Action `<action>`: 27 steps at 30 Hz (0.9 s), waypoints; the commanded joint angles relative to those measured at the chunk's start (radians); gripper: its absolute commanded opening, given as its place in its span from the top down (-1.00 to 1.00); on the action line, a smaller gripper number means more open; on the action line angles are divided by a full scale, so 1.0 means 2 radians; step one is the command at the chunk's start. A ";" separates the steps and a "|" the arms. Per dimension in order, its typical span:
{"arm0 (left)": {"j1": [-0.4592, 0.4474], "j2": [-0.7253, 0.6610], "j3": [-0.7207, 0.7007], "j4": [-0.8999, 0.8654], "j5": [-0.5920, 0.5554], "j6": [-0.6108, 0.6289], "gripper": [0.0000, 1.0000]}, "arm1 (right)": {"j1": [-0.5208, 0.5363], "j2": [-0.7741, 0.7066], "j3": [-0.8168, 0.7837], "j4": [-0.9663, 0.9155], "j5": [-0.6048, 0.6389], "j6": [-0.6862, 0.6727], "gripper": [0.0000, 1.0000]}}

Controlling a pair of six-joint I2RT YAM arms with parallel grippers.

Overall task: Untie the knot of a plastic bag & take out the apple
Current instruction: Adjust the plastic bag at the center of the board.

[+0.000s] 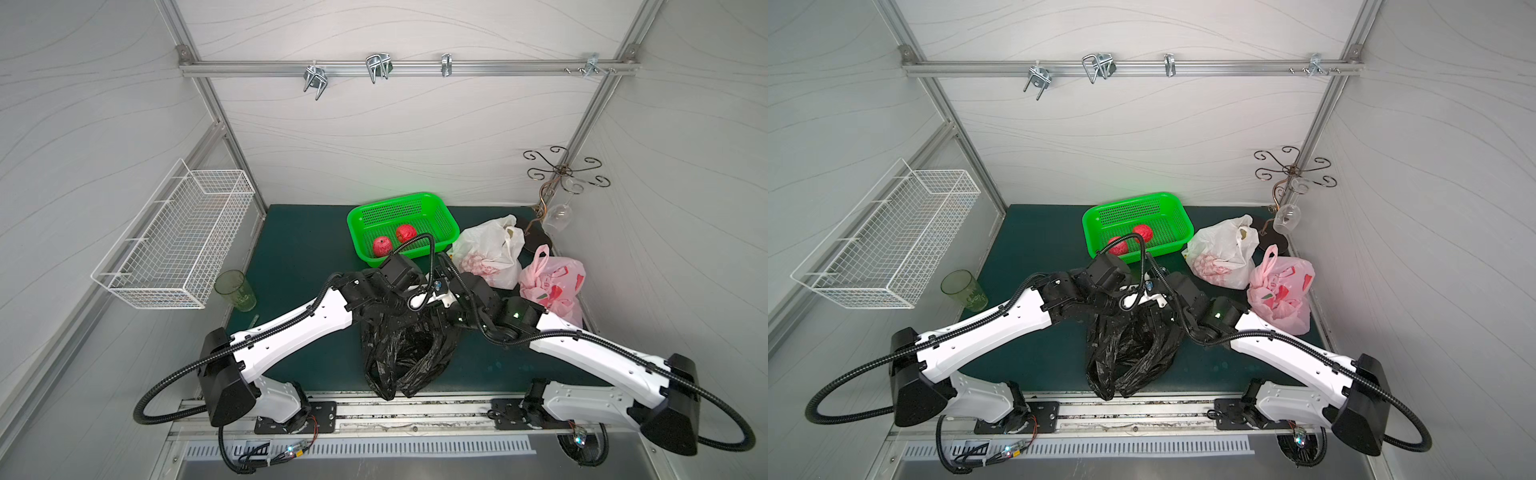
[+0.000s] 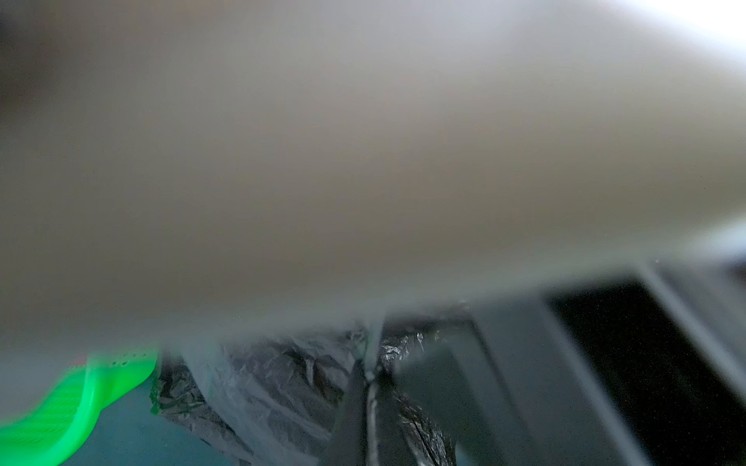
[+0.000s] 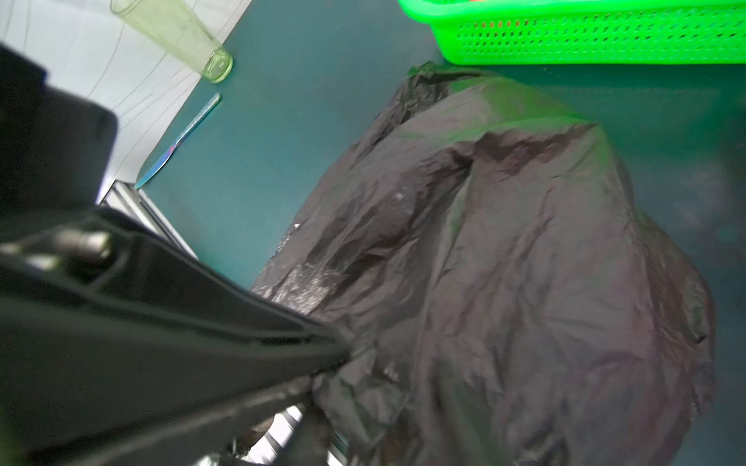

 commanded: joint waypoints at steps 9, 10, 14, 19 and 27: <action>0.032 0.075 0.146 -0.086 -0.144 -0.084 1.00 | 0.000 -0.190 -0.045 -0.057 0.061 0.000 -0.23; 0.032 0.078 0.158 -0.090 -0.148 -0.084 1.00 | 0.005 -0.214 -0.059 -0.044 0.043 -0.002 -0.19; 0.033 0.078 0.186 -0.095 -0.149 -0.083 1.00 | 0.046 -0.280 -0.117 0.019 -0.031 -0.005 0.18; 0.034 0.062 0.187 -0.083 -0.109 -0.101 1.00 | 0.136 -0.254 -0.133 0.042 -0.018 -0.005 1.00; 0.034 0.024 0.178 -0.070 -0.061 -0.127 1.00 | 0.247 -0.153 -0.058 0.116 0.042 -0.011 1.00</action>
